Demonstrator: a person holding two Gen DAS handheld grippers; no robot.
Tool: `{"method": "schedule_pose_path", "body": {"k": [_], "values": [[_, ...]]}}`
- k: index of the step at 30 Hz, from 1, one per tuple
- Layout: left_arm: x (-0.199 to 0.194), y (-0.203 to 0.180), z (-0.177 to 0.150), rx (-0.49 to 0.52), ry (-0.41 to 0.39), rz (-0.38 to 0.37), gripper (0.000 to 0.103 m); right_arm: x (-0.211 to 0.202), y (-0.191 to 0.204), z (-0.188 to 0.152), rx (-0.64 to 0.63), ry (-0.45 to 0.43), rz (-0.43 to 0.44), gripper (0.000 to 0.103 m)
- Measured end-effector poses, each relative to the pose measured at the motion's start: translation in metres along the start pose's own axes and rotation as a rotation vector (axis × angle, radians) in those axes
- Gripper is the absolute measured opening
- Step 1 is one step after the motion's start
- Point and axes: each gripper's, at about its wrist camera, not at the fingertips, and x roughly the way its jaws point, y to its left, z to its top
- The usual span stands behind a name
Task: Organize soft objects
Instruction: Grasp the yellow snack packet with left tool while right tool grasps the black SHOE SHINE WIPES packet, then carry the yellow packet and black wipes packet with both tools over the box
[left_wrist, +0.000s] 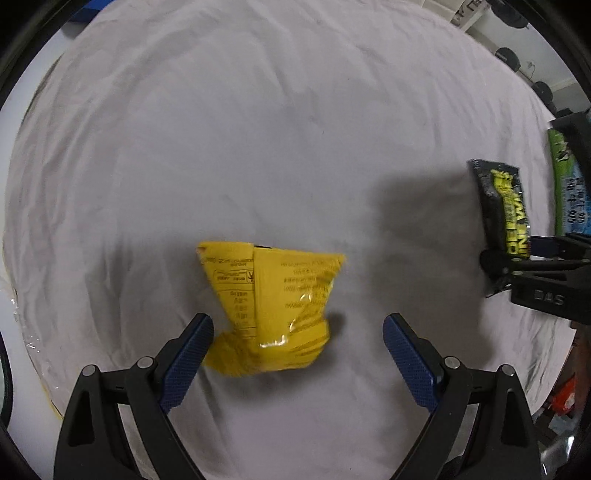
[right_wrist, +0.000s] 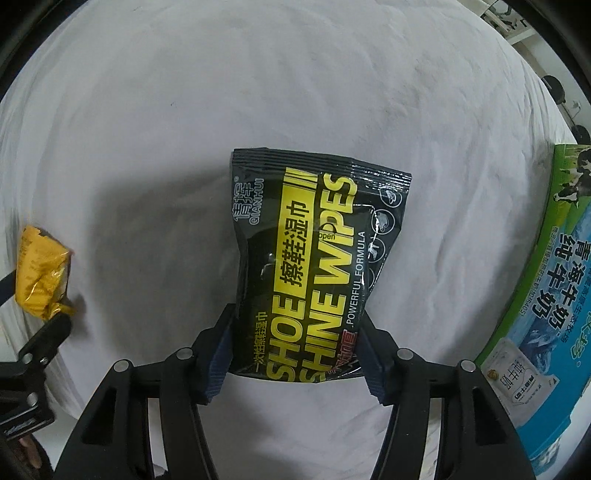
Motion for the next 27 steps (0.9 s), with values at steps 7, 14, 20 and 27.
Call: {"method": "schedule_pose_path", "body": {"k": [7,14,20,27], "values": [[0.014,0.010,0.004,-0.045,0.001,-0.001,0.093,0.003,-0.002,-0.003,0.013,0.005,0.001,0.063],[0.017,0.031,0.007,-0.090,-0.022,0.008,0.054,0.001,-0.003,-0.009,0.025,0.003,0.000,0.062],[0.012,0.050,-0.003,-0.148,-0.057,-0.015,0.045,-0.004,0.000,-0.014,0.030,-0.011,-0.014,0.059],[-0.009,0.056,-0.011,-0.173,-0.094,-0.023,0.043,-0.009,0.003,-0.026,0.016,-0.032,0.008,0.057]]}}
